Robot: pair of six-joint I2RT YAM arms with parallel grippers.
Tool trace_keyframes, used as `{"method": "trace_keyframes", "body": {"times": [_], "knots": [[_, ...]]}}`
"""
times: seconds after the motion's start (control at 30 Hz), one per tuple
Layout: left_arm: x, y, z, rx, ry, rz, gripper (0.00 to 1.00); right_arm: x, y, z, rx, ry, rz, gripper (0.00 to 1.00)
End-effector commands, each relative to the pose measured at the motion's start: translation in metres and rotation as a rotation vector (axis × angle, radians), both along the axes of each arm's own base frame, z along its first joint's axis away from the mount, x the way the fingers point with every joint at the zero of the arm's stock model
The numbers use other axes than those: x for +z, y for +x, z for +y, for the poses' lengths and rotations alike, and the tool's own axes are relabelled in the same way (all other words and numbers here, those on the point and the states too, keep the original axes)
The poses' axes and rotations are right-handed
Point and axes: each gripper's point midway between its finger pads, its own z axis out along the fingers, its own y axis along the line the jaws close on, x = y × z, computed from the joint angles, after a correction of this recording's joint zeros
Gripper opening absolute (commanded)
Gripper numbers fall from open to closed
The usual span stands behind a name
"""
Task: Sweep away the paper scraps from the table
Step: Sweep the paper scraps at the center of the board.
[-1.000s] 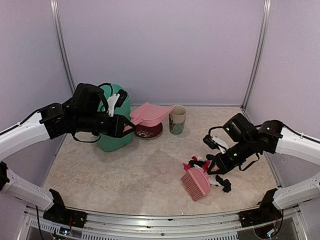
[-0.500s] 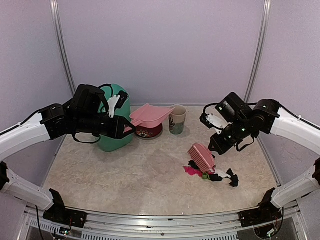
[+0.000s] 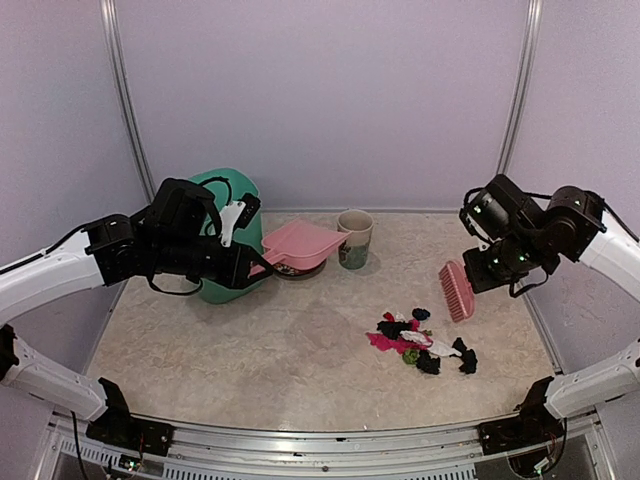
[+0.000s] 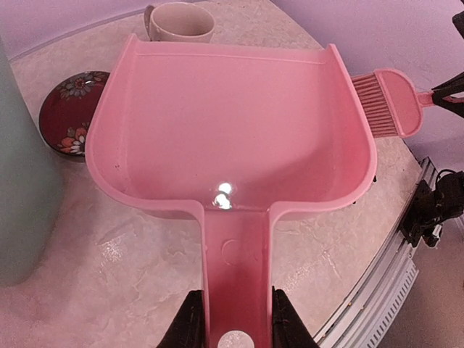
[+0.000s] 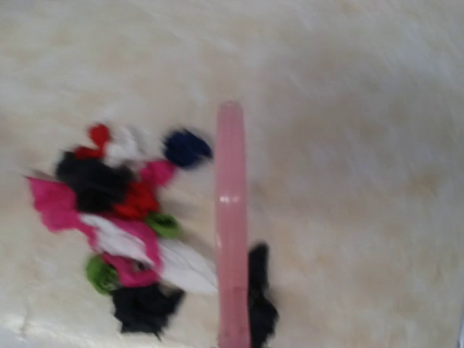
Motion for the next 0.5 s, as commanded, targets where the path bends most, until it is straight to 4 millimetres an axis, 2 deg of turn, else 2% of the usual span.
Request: {"method": "trace_keyframes", "body": {"times": [0.0, 0.17, 0.47], "knots": [[-0.001, -0.003, -0.005, -0.030, 0.005, -0.029, 0.00, -0.018, -0.020, -0.043, -0.225, -0.029, 0.046, 0.00], [-0.019, -0.020, -0.017, -0.106, 0.053, -0.008, 0.00, -0.038, -0.027, -0.053, -0.278, -0.038, 0.086, 0.00], [-0.068, -0.058, -0.036, -0.227, 0.210, 0.011, 0.00, -0.076, -0.031, -0.069, -0.302, -0.169, 0.188, 0.00]]}}
